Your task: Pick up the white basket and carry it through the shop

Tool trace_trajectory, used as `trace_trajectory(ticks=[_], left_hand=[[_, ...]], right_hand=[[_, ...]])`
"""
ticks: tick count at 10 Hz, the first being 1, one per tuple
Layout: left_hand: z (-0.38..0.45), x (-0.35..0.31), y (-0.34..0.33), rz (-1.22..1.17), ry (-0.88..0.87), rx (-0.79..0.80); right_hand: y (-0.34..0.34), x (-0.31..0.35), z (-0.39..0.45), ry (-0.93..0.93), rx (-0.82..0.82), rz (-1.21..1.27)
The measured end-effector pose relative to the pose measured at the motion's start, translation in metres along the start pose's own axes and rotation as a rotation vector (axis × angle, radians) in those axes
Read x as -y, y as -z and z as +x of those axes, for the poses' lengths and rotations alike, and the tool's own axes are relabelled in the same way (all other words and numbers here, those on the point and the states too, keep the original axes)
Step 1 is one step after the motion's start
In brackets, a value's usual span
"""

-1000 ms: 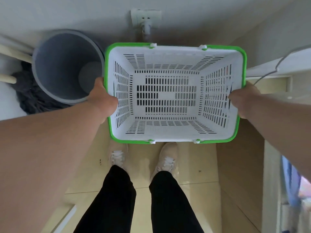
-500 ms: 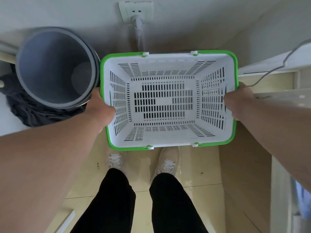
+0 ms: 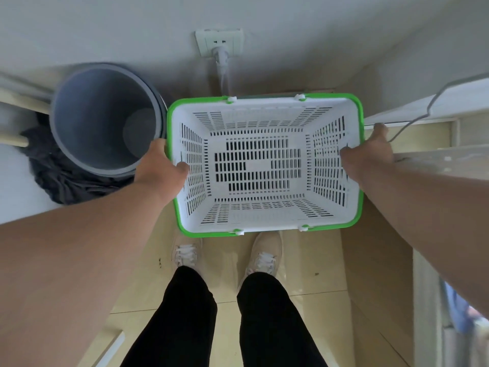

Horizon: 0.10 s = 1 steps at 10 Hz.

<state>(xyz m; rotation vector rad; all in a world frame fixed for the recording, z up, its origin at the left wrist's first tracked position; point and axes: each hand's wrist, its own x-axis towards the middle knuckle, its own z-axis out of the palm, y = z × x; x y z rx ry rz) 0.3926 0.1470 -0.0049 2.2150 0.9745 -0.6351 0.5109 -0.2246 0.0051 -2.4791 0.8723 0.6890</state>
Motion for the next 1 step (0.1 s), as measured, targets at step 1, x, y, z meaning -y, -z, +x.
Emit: trace_trajectory(ticks=[1], left_hand=[[-0.0195, -0.0228, 0.033, 0.054, -0.154, -0.034]], right_hand=[[0.0116, 0.0192, -0.0275, 0.236, -0.012, -0.058]])
